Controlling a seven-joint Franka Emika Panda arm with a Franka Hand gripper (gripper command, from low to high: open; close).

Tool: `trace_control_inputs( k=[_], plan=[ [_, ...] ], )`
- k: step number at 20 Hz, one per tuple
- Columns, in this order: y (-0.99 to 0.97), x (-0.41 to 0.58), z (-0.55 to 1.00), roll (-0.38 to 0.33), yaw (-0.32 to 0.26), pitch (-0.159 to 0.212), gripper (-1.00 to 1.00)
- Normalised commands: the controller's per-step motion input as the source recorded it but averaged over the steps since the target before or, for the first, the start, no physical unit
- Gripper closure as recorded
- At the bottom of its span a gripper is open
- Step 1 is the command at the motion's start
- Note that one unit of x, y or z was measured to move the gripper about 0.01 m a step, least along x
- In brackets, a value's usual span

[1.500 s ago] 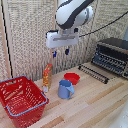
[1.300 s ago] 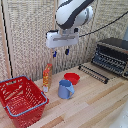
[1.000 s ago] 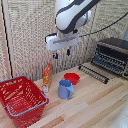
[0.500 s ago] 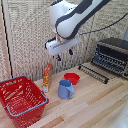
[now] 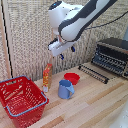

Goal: Extend the gripper towards the oven tray handle. Grasp the handle and carefully pull the tray out of the oven. Move the gripper above the red bowl. Grab the red bowl gently. Lift the bowl and place it onto the oven tray.

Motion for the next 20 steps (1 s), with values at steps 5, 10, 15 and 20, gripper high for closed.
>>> trace_control_inputs(
  k=[5, 10, 15, 20],
  plan=[
    [-0.22, 0.0, -0.18, -0.309, 0.178, 0.013, -1.0],
    [-0.19, 0.0, -0.15, -0.329, 0.177, 0.014, -1.0],
    [-0.4, -0.024, -0.07, -0.297, 0.132, 0.001, -1.0],
    [-0.51, -0.013, -0.06, -0.248, 0.133, -0.002, -1.0]
  ],
)
